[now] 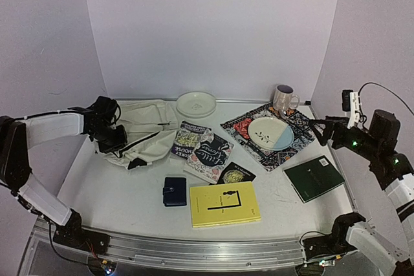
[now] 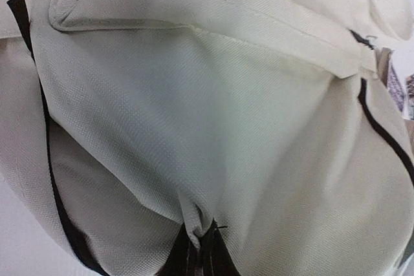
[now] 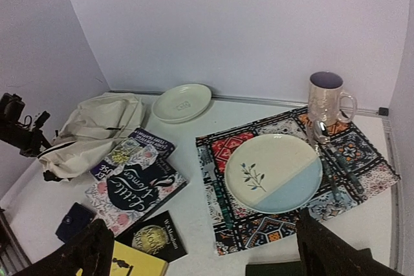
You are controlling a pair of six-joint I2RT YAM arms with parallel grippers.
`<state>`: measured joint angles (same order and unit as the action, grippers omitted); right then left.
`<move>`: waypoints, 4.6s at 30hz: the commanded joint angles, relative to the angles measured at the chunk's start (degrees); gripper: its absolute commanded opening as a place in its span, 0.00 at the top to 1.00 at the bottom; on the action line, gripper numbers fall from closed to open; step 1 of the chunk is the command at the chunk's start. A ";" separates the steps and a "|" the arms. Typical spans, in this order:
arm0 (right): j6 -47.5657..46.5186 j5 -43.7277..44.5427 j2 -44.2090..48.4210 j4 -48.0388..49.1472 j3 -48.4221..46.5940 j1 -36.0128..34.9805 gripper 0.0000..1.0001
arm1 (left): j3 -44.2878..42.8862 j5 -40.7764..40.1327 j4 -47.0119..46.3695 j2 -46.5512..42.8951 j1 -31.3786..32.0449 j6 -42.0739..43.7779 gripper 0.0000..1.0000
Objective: Pack the student bag
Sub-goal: Pick up the student bag from the corner of the board, then pass from the left arm to the right, then place the student bag at the center of the board, then hold the student bag at the center of the board.
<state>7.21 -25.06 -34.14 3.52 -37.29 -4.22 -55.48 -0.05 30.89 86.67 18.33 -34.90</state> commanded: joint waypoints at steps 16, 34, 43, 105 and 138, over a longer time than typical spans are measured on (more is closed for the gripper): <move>32.32 15.80 -43.43 23.73 -15.91 -42.44 0.02 | -0.36 13.11 -1.16 -24.97 0.52 -9.17 1.00; 46.70 15.30 -73.89 36.50 -34.78 -50.50 0.02 | 10.70 22.11 -3.71 -35.08 0.58 -14.55 1.00; 47.49 10.54 -82.36 39.12 -40.92 -51.94 0.19 | 16.62 24.77 -4.23 -38.30 0.57 -15.82 0.97; 21.95 14.01 -62.77 22.04 -23.92 -44.07 0.24 | 21.79 17.17 -15.39 -14.93 23.54 -6.61 0.62; 22.77 1.90 -81.65 25.08 -34.91 -39.81 0.70 | -12.44 1.98 -14.40 8.69 23.95 10.75 0.30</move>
<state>29.95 -19.21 -115.74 26.34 -70.56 -44.27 -62.89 3.95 16.74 92.21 42.06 -28.21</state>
